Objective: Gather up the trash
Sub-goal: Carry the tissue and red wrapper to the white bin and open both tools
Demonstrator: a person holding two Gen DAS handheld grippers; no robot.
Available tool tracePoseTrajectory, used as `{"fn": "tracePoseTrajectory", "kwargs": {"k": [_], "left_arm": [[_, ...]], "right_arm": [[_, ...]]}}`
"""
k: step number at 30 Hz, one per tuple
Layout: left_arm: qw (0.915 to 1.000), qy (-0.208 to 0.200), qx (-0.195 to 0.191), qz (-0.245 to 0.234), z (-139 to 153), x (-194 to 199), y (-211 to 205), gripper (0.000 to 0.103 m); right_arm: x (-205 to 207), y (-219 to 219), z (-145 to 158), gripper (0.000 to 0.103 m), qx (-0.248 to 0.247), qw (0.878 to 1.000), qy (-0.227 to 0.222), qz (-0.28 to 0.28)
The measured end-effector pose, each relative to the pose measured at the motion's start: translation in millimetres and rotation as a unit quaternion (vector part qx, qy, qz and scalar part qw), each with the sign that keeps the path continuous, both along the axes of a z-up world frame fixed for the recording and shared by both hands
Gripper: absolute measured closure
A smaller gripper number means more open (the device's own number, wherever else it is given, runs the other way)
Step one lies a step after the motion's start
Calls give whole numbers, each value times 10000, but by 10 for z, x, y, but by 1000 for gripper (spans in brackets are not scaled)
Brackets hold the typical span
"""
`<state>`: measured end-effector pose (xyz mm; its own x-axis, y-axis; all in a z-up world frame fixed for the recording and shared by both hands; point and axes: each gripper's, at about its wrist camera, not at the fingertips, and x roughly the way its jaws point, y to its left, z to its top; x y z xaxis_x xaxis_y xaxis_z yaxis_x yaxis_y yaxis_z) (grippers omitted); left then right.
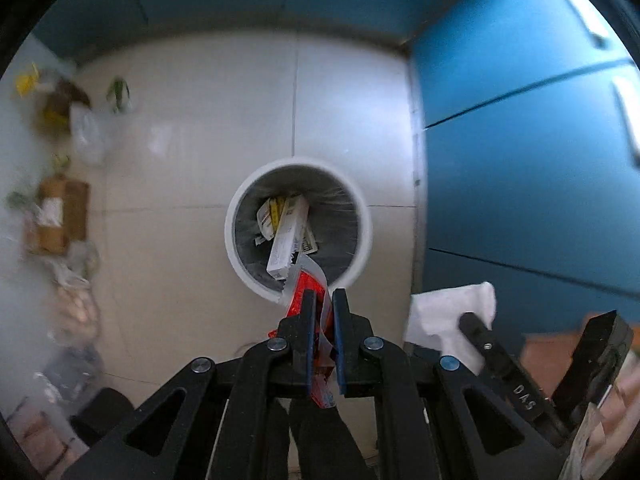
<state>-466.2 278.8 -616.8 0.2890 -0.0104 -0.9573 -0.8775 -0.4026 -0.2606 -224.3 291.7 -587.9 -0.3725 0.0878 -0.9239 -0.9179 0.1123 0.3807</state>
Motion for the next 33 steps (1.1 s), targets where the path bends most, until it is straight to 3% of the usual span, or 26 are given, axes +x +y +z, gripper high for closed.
{"fn": "tracePoseTrajectory", "kwargs": {"k": [3,6,9,13,16,18,20,21,22,24,27,29,33], "left_arm": [[9990,-268,-280,211,-815,-140,56,98],[9972,-469,-482,316,-1372,-215,102,98],[9958,-592,-609,337,-1772,-201,144,98],[9954,-531,-736,322,-2051,-234,190,97],[9956,-468,-749,312,-2078,-259,178,94],[9958,-282,-812,315,-2070,-276,150,90],[9968,-60,-768,218,-2017,-286,135,66],[9972,94,-723,170,-1970,-292,118,40],[9974,296,-641,145,-1910,-307,94,20],[9966,618,-543,80,-1814,-319,36,13],[9929,1092,-476,-80,-1641,-316,-72,0],[9877,1494,-413,-190,-1521,-300,-149,0],[9824,1823,-342,-197,-1239,-272,-304,0]], "right_arm": [[-267,121,-856,98,-243,9995,119,183],[-480,180,-1580,98,-435,9982,148,384],[-607,249,-2140,98,-530,9967,140,594],[-701,260,-2621,98,-639,9947,71,809],[-778,256,-2796,97,-659,9929,-48,990],[-787,270,-2905,90,-687,9918,-89,1076],[-762,279,-2924,60,-669,9909,-200,1151],[-754,282,-2913,55,-647,9909,-222,1160],[-775,276,-2889,49,-616,9909,-253,1168],[-736,281,-2808,45,-548,9905,-351,1208],[-698,278,-2686,27,-437,9893,-478,1306],[-676,264,-2586,7,-332,9862,-734,1449],[-653,221,-2344,1,-158,9765,-1299,1712]]}}
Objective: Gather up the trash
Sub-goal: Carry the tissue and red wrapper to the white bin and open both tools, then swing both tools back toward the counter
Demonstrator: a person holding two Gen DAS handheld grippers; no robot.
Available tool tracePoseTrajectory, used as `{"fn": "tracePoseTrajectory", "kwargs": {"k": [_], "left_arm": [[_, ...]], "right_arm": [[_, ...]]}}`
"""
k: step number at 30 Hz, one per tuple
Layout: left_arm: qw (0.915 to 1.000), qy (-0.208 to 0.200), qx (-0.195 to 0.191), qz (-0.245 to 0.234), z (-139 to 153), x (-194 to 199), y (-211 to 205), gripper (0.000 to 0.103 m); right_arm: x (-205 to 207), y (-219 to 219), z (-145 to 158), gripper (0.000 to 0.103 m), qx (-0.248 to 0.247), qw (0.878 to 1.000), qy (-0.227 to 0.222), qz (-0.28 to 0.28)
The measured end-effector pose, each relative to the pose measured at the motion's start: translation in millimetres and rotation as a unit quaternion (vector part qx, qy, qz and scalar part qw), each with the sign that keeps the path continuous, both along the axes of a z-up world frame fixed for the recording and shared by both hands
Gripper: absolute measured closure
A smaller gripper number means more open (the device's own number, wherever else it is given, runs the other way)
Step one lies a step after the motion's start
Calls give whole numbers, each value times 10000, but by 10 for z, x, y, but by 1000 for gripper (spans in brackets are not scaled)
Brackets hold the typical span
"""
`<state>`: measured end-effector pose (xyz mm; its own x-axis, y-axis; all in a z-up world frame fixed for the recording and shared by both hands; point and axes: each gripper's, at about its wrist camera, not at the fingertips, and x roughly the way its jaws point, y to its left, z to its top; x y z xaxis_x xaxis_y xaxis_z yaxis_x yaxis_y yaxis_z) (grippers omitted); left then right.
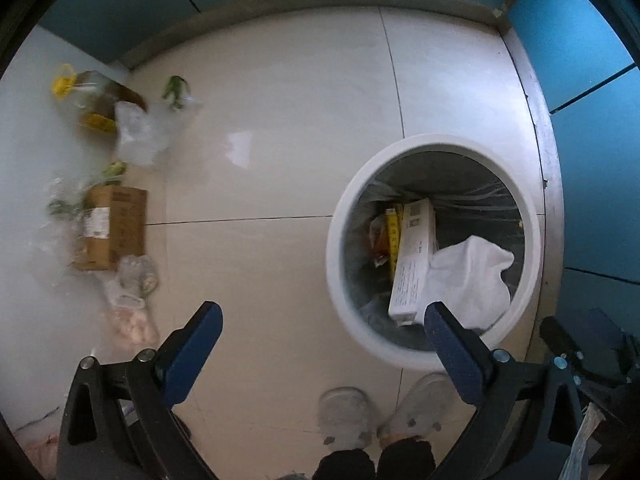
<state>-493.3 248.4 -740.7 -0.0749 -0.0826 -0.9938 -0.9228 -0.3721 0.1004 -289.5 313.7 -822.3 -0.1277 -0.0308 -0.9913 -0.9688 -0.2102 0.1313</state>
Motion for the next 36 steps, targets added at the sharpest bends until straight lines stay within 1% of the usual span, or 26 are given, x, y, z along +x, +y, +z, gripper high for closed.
{"fn": "tracePoseTrajectory", "kwargs": {"k": [4,9,12,13,15,18,23,29,33,36], "left_arm": [[9996,227,148,-33,424,73,-159,0],[9991,202,378,37,1069,128,-329,0],[9986,196,495,45,1502,163,-431,0],[9982,176,566,44,1722,175,-481,0],[9978,171,633,29,1999,222,-542,0],[9965,156,826,18,2544,269,-669,0],[9934,166,1131,-3,3314,307,-900,0],[9894,268,1419,-147,4100,365,-1206,0],[9859,323,1634,-162,4561,395,-1439,0],[9835,340,1765,-219,4807,439,-1592,0]], "right_arm": [[60,-83,323,1,106,9997,-185,103],[179,-231,930,1,246,9995,-143,116],[221,-329,1426,1,393,9990,-140,185],[236,-365,1611,1,445,9987,-116,205],[266,-438,2004,1,573,9980,-104,232],[315,-539,2613,1,776,9966,-69,263],[412,-738,3589,1,1055,9941,63,243],[511,-1021,4600,1,1315,9907,264,233],[566,-1244,5175,1,1424,9887,435,173],[589,-1449,5552,1,1542,9867,488,151]]}}
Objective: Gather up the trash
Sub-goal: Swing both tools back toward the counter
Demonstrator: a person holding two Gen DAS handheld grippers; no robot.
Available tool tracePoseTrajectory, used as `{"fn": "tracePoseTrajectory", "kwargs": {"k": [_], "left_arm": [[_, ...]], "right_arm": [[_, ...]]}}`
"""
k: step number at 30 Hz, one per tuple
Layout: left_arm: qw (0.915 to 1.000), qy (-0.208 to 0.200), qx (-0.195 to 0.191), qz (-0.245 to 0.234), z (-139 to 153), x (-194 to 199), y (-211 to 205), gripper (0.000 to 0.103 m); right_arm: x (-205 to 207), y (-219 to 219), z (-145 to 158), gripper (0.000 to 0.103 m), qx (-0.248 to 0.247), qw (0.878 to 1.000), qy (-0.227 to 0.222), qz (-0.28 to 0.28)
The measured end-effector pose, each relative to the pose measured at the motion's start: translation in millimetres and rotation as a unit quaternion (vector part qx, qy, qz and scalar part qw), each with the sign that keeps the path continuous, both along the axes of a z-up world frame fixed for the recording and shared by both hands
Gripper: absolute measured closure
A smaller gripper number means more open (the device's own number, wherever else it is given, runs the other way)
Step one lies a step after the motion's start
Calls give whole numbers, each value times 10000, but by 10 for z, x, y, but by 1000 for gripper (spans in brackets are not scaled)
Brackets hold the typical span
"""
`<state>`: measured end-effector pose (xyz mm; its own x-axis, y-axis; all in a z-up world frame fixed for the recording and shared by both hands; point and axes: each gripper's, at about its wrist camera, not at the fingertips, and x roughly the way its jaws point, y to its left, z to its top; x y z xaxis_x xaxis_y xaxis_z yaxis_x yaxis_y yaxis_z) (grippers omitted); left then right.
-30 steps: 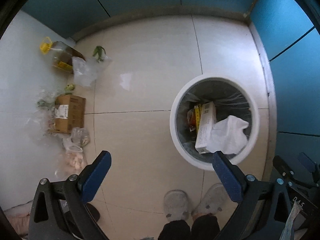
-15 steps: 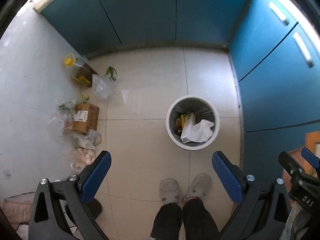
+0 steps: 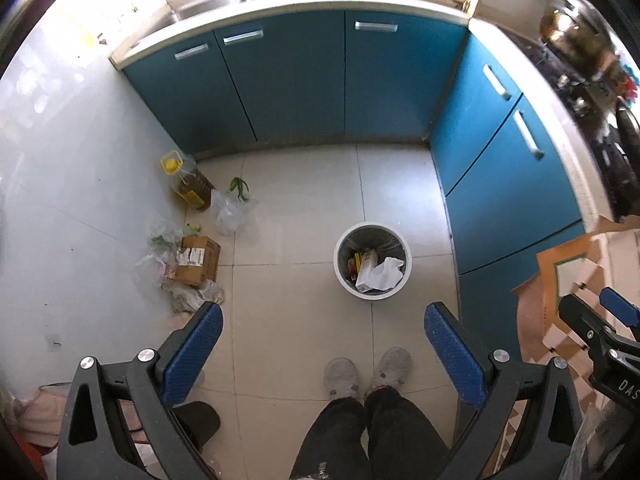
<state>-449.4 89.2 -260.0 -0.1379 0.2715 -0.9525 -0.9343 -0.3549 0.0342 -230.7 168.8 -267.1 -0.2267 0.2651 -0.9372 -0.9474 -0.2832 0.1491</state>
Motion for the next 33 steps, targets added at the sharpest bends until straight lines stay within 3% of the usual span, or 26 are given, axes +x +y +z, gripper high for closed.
{"fn": "tracePoseTrajectory", "kwargs": {"k": [3,8,13,17,22,25,28,31,33], "left_arm": [[9999,22,99,-117,181,64,-128,0],[9984,393,237,-325,438,215,-218,0],[9940,731,560,-585,749,529,-198,0],[9871,856,890,-1021,1021,1051,-47,0],[9721,788,1118,-1908,1226,2176,219,0],[9555,742,1138,-2617,1242,3093,312,0],[9318,786,1079,-3375,1167,4100,352,0],[9062,848,972,-4027,1035,5036,322,0],[8863,961,900,-4441,913,5616,275,0]], "right_arm": [[47,-191,276,1,72,9999,86,-81],[155,-458,536,1,90,9991,315,-268],[476,-612,658,0,-64,9942,936,-534],[960,-706,782,0,17,9853,1322,-1079],[1968,-900,957,0,326,9673,1417,-2078],[2823,-1133,967,0,358,9465,1278,-2941],[3745,-1557,894,0,332,9115,1105,-3947],[4621,-2083,691,0,141,8603,862,-5023],[5210,-2458,522,0,-82,8177,719,-5711]]}}
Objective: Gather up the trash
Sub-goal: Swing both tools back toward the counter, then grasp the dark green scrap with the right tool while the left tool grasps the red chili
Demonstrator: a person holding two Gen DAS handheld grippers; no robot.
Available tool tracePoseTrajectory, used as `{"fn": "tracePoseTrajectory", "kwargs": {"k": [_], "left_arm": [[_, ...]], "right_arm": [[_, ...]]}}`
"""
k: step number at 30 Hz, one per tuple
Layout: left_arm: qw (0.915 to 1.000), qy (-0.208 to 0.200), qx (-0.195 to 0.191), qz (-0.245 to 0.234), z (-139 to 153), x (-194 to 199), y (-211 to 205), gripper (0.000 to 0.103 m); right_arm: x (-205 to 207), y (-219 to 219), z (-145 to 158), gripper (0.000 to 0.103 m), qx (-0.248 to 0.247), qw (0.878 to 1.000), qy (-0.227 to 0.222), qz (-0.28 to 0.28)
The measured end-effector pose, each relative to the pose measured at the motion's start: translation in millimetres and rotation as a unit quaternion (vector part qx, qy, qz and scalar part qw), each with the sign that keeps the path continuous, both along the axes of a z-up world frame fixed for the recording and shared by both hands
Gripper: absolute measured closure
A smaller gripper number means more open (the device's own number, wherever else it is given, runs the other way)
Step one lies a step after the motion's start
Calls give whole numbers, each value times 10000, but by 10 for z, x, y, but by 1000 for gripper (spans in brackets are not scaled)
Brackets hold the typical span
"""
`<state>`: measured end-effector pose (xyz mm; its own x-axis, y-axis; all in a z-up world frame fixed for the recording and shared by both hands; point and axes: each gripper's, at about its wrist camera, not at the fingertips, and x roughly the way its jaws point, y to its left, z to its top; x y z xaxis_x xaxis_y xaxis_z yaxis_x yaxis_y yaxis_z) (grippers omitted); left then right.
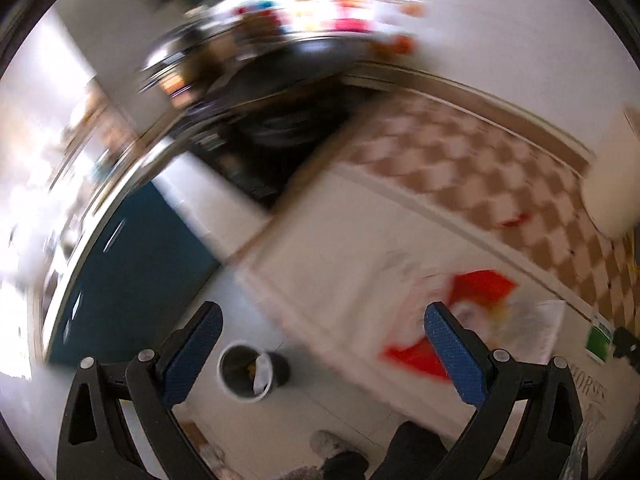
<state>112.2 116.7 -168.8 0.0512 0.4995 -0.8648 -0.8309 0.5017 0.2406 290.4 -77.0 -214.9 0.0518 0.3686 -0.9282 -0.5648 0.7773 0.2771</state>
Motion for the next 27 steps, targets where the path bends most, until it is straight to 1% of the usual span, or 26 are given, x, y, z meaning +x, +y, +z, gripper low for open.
{"fn": "tracePoseTrajectory", "kwargs": {"k": [2,4,6,7,8,10,12,14,15,18,19,21,22,23,24,25,26,27], "left_arm": [[9989,165,-91,-421,-139,524,-27,0],[9967,305,-216,-722,-300,928,-34,0],[9934,487,-319,-987,-462,1285,-44,0],[9914,585,-347,-1114,-543,1435,-41,0],[9888,706,-375,-1263,-639,1599,-38,0],[9835,878,-471,-1512,-804,1826,-30,0],[9795,1034,-519,-1650,-945,1980,3,0],[9771,1105,-576,-1726,-1066,2098,39,0],[9761,1118,-612,-1760,-1115,2141,80,1],[9726,1122,-767,-1885,-1248,2249,162,1],[9707,1124,-826,-1955,-1306,2318,193,3],[9669,1158,-903,-2088,-1410,2437,237,10],[9645,1165,-959,-2169,-1455,2492,246,17],[9620,1173,-1026,-2242,-1504,2553,247,22],[9591,1170,-1128,-2319,-1551,2605,250,33],[9569,1160,-1224,-2366,-1586,2637,254,48],[9552,1066,-1351,-2409,-1593,2667,258,53],[9538,941,-1461,-2451,-1576,2692,262,70]], "right_arm": [[500,-385,-160,0,-228,9967,3,-777],[918,-757,-357,2,-291,9896,103,-1408],[1193,-1074,-553,17,-302,9803,295,-1932],[1306,-1193,-659,29,-276,9762,419,-2110],[1381,-1278,-756,37,-277,9726,553,-2241],[1472,-1370,-917,45,-186,9672,803,-2404],[1544,-1384,-1065,52,-120,9662,916,-2406],[1550,-1325,-1158,74,-182,9686,884,-2318],[1637,-1318,-1305,78,-239,9690,885,-2293],[1618,-1268,-1283,80,-235,9703,671,-2311],[1600,-1272,-1311,80,-232,9701,666,-2323],[1597,-1276,-1331,80,-216,9702,646,-2327],[1603,-1290,-1310,80,-213,9704,603,-2329],[1617,-1298,-1281,80,-206,9707,565,-2327],[1626,-1299,-1257,80,-200,9709,538,-2326],[1637,-1309,-1233,80,-190,9707,514,-2340],[1651,-1308,-1208,80,-186,9707,497,-2342],[1662,-1318,-1173,80,-180,9709,477,-2338]]}}
